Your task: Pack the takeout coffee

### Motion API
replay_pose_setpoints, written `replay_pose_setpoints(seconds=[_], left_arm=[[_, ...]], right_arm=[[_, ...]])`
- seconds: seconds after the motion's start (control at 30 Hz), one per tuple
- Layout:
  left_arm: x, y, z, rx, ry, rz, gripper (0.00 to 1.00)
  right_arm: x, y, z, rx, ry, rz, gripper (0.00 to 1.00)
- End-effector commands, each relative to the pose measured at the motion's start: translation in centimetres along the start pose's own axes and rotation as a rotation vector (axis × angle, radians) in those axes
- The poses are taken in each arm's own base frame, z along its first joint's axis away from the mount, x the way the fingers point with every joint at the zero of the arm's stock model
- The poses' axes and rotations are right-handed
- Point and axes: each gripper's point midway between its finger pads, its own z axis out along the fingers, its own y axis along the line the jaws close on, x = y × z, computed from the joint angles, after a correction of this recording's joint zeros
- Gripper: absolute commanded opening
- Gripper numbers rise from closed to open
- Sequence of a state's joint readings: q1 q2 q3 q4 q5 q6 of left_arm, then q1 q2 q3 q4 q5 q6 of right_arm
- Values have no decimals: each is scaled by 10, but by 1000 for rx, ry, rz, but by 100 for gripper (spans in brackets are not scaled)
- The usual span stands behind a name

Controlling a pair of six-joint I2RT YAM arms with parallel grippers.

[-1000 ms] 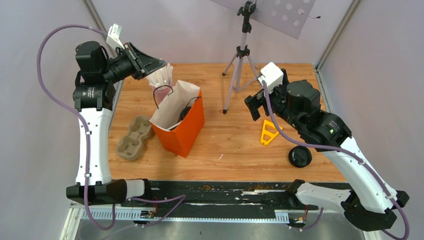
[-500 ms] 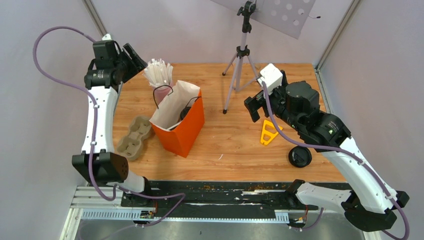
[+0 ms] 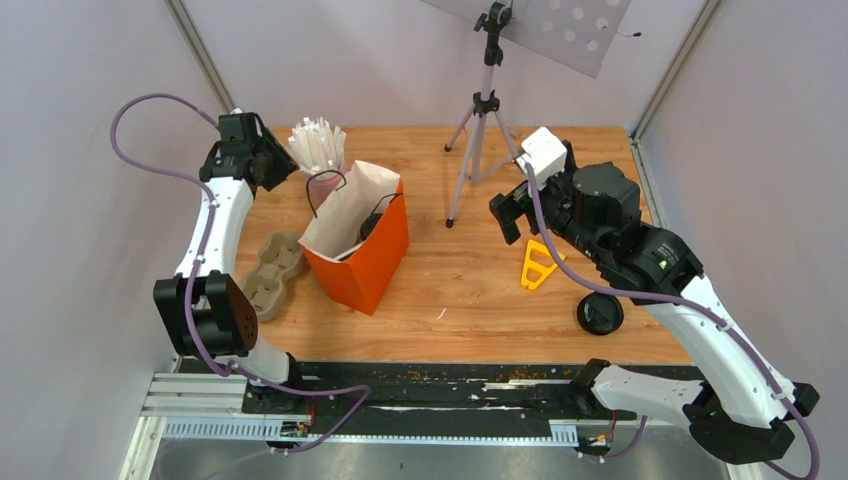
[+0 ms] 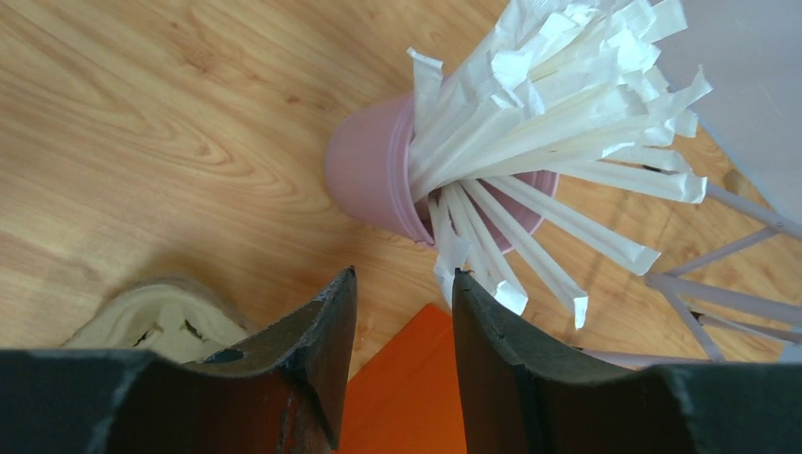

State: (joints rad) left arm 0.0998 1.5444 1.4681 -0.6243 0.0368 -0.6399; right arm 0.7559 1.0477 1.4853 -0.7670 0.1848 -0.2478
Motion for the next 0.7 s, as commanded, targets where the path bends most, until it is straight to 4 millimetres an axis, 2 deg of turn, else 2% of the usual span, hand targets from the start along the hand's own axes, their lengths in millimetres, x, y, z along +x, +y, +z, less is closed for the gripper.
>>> replay_pose_setpoints(seconds=[0.0, 0.3, 0.57, 0.67], left_arm=[[-22, -16, 6, 74, -80, -48, 47], [-14, -16, 16, 79, -46, -62, 36], [-5, -17, 20, 94, -18, -77, 33], [-4, -15, 19, 92, -15, -74, 28]], right_arm=[[-11, -5, -1, 22, -25, 12, 100], [-8, -5, 2, 27, -15, 9, 100], [-8, -7, 6, 36, -9, -12, 100], [-8, -7, 6, 37, -10, -10, 100]])
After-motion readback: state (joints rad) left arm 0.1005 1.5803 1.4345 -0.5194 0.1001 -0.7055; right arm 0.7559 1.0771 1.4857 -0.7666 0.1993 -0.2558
